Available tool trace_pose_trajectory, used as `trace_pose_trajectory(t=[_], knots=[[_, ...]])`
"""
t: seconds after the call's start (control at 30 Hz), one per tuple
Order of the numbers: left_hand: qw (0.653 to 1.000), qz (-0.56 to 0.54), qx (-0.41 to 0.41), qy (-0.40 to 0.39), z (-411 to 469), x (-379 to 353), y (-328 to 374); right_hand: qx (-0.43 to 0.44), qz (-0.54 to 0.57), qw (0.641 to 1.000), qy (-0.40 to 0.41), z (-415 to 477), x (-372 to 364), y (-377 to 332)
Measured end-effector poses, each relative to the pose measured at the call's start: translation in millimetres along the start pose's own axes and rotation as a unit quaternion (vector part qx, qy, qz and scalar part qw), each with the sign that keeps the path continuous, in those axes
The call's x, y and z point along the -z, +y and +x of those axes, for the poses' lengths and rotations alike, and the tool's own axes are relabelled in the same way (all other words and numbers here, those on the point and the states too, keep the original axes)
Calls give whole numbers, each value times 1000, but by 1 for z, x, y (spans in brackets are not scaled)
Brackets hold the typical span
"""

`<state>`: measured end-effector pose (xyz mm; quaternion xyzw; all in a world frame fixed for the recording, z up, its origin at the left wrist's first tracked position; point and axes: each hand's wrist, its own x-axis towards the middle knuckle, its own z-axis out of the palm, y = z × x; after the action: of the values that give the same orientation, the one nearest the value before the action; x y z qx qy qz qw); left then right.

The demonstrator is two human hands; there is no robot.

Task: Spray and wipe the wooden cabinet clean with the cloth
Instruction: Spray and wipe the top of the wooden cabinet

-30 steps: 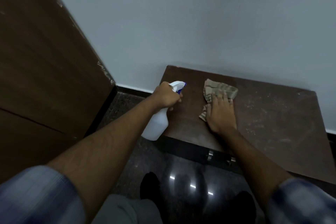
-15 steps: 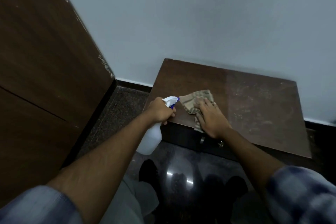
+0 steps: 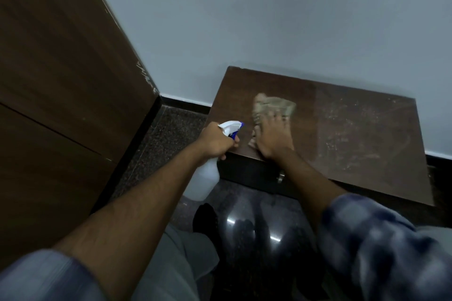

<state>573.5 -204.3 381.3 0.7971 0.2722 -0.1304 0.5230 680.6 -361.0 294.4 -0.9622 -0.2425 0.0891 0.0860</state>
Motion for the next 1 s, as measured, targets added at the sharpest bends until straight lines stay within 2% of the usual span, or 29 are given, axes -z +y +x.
trace_pose_trajectory(t=[0.07,0.1,0.13,0.17,0.23,0.27,0.3,0.37,0.4,0.43,0.5,0.53,0.63,0.67,0.77,0.8,0.87,0.9,0.93,1.0], knots=[[1000,7,0,12,-1,0,-1,182,-39,982,-22,-27,-18,3],[1000,13,0,12,-2,0,-2,217,-45,975,-35,-38,-17,20],[1000,14,-1,7,-2,0,-4,196,-43,979,-27,-39,-13,37],[1000,8,-1,2,-2,0,-6,120,-27,992,-6,-33,-9,47],[1000,-9,7,1,-5,-1,-6,-94,6,995,14,-22,1,37],[1000,-20,12,6,-7,-4,-6,-113,10,993,11,-20,0,17],[999,-26,14,13,-9,-6,-6,-50,7,999,8,-22,-3,-2],[999,-24,15,25,-14,-9,-9,142,-2,990,-23,-44,-13,-14],[999,-23,16,25,-17,-9,-10,188,-12,981,-39,-51,-11,-2],[999,-24,17,20,-19,-10,-11,157,1,987,-36,-52,-9,16],[999,-34,22,11,-21,-12,-12,-20,49,999,10,-51,0,40],[999,-42,21,10,-21,-14,-10,-64,54,996,15,-55,2,44],[999,-50,3,1,-21,-27,5,97,33,995,-18,-83,-2,48],[999,-47,-4,-9,-19,-31,12,105,28,994,-18,-92,-1,58],[998,-44,-12,-34,-6,-41,37,-84,44,995,42,-109,3,94],[998,-48,-15,-36,0,-44,47,-67,40,996,35,-114,3,98],[998,-46,-21,-40,14,-52,67,82,19,996,-7,-124,-1,110],[998,-41,-26,-46,20,-57,75,127,13,992,-11,-126,1,119],[998,-32,-31,-52,27,-61,83,119,10,993,1,-123,4,131],[998,-13,-31,-56,42,-67,96,-15,35,998,41,-110,9,151]])
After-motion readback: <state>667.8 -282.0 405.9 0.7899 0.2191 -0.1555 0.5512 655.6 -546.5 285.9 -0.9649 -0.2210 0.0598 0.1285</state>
